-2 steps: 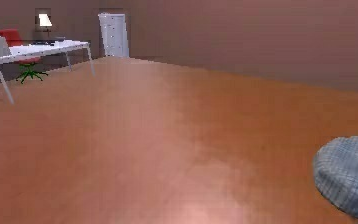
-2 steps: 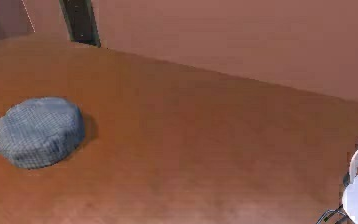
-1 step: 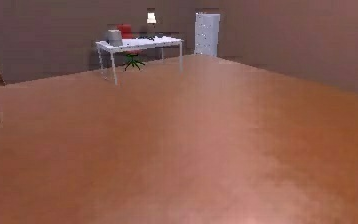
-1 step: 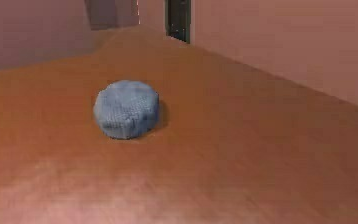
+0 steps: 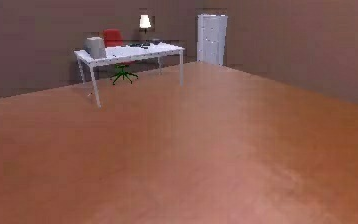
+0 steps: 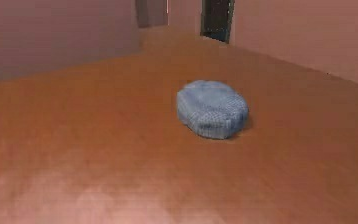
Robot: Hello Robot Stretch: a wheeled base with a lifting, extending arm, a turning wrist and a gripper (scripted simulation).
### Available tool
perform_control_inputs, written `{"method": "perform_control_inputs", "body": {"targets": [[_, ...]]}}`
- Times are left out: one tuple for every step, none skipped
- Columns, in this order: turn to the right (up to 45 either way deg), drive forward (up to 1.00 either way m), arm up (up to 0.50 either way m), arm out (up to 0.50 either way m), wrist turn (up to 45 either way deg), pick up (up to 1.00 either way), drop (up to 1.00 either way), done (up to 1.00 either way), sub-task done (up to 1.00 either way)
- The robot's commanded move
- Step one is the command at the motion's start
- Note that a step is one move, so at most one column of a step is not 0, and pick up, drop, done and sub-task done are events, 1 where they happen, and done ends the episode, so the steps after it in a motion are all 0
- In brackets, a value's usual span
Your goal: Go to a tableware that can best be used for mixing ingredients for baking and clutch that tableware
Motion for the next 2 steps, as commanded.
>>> {"method": "perform_control_inputs", "body": {"targets": [[0.0,1.00,0.00,0.00,0.0,0.00,0.00,0.00,0.00],[-3.0,0.00,0.00,0.00,0.0,0.00,0.00,0.00,0.00]]}}
